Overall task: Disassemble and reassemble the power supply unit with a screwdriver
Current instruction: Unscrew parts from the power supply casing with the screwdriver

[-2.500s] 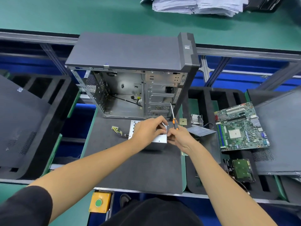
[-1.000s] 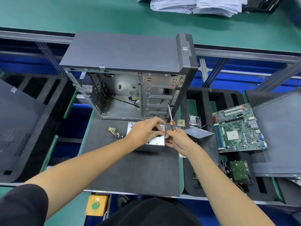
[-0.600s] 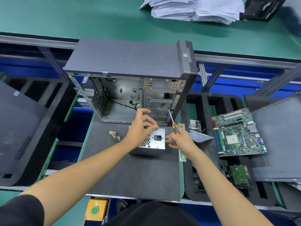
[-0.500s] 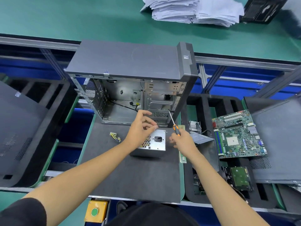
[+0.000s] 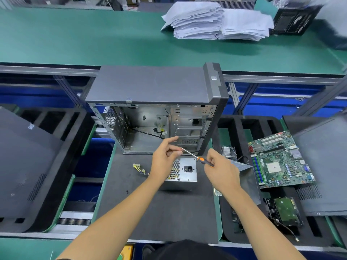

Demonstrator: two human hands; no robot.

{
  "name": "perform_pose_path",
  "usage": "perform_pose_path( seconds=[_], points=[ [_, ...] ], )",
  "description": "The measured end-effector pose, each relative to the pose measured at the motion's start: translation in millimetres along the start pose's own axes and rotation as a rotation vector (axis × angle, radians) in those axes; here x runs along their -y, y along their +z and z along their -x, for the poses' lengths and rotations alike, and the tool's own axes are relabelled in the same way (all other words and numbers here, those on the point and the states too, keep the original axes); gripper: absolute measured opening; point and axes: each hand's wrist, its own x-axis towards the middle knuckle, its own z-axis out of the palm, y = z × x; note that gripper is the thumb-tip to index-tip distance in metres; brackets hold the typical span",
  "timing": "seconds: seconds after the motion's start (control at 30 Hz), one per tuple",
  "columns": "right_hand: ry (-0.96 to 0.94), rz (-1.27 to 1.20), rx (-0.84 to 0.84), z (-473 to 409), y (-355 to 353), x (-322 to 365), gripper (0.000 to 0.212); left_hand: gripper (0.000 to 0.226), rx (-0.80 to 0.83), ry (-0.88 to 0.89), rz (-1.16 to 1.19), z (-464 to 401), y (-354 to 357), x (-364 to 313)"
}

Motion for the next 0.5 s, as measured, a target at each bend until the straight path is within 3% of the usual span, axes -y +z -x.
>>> perform_pose_path(
  seconds=[0.3, 0.5],
  points=[
    [-0.067, 0.084, -0.027, -14, -12, -2, 0.009, 0.056, -0.076, -0.036, 0.045, -2, -2, 0],
    [-0.127, 0.148, -0.007, -23, -25, 5, 0.014, 0.052, -0.019, -0.039, 0.009, -1, -1, -2]
  ],
)
